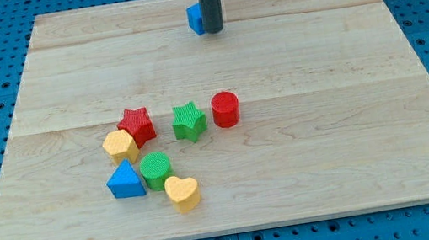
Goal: Place the triangle left to the cube
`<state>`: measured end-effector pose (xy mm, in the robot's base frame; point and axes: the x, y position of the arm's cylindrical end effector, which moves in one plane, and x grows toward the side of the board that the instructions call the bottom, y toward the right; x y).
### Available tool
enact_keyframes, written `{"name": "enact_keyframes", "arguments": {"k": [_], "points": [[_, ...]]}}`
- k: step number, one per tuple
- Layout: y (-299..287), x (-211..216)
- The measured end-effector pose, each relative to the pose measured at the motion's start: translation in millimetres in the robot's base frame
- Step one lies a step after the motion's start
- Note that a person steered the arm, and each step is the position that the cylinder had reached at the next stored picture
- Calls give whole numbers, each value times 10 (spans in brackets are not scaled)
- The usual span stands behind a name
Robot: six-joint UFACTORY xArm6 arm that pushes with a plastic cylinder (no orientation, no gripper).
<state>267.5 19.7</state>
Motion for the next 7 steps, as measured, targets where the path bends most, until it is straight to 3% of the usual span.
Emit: {"name": "enact_keyframes", "arguments": {"k": [1, 2, 3, 4, 5, 6, 7], "points": [[-174, -163], [383, 545], [743, 1559], [805, 2416], [253, 3165], [31, 3514], [-650, 3316]]}}
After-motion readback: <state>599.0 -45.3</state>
